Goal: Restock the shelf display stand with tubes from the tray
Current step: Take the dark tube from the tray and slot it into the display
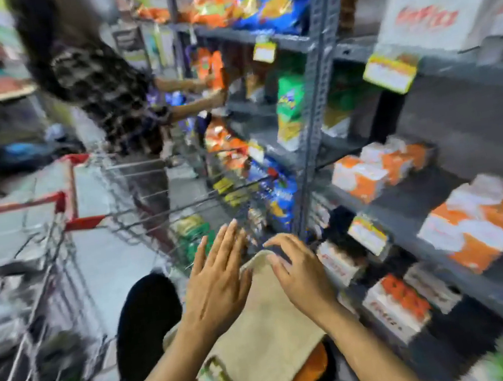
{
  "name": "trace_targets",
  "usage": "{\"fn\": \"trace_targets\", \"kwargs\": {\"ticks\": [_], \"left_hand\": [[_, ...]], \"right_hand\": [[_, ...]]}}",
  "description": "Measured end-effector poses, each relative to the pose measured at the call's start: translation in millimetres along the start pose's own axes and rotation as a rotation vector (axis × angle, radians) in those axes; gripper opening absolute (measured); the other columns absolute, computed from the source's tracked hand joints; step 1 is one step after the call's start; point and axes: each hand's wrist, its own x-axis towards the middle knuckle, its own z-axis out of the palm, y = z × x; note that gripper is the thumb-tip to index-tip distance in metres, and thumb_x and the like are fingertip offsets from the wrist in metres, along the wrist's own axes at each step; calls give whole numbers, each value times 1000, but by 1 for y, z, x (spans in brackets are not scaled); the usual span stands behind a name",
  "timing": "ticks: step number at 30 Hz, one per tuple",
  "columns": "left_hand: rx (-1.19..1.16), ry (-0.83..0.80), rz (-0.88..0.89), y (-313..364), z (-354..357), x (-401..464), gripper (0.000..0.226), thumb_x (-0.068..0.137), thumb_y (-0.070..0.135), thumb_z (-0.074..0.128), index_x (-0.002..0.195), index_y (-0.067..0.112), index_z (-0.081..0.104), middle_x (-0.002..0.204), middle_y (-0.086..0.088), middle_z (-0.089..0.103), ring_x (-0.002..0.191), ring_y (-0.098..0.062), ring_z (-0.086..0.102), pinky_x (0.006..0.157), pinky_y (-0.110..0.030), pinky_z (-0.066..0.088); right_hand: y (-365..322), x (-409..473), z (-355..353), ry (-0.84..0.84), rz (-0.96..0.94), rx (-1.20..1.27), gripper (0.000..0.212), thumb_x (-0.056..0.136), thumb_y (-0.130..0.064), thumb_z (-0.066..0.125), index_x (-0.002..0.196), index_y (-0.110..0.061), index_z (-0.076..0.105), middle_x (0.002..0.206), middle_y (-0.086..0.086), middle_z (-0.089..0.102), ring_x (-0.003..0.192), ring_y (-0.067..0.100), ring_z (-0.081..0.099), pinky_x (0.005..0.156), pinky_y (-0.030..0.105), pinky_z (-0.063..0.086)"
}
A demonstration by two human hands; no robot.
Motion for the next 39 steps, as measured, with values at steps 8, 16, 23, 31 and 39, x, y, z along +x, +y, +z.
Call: {"fn": "trace_targets", "kwargs": {"ticks": [8,16,23,31,39], "left_hand": [[-22,-249,-248,-96,60,-146,55,97,40,22,140,9,35,150,-7,28,139,-19,20,111,-45,17],[-55,-305,-379,-116,93,-185,53,95,36,33,144,15,28,152,-2,25,140,-11,13,112,-41,14],[-44,-295,-408,-117,98,-189,55,97,42,31,145,17,23,154,1,19,141,-7,5,113,-40,13],[4,-329,-439,-119,104,-192,57,97,46,29,146,19,21,154,3,15,140,-4,0,113,-39,10],[-4,-335,-392,-121,102,-191,57,95,49,26,144,19,27,153,2,25,140,-5,5,111,-39,11]], "right_hand": [[31,-58,153,-607,171,-64,29,85,-18,58,114,-20,57,115,4,62,109,22,57,94,30,44],[63,-85,230,-1033,267,-280,45,91,-21,44,135,-19,38,131,16,51,116,34,53,94,41,47],[65,-84,277,-1152,236,-415,57,91,-12,37,145,-29,29,139,18,38,122,38,48,99,43,43],[55,-65,292,-1121,147,-534,29,91,-7,44,116,-9,58,122,18,60,114,34,58,92,38,49],[35,-21,242,-1125,168,-354,17,83,-10,63,99,-6,68,109,20,68,103,34,64,83,33,51]]}}
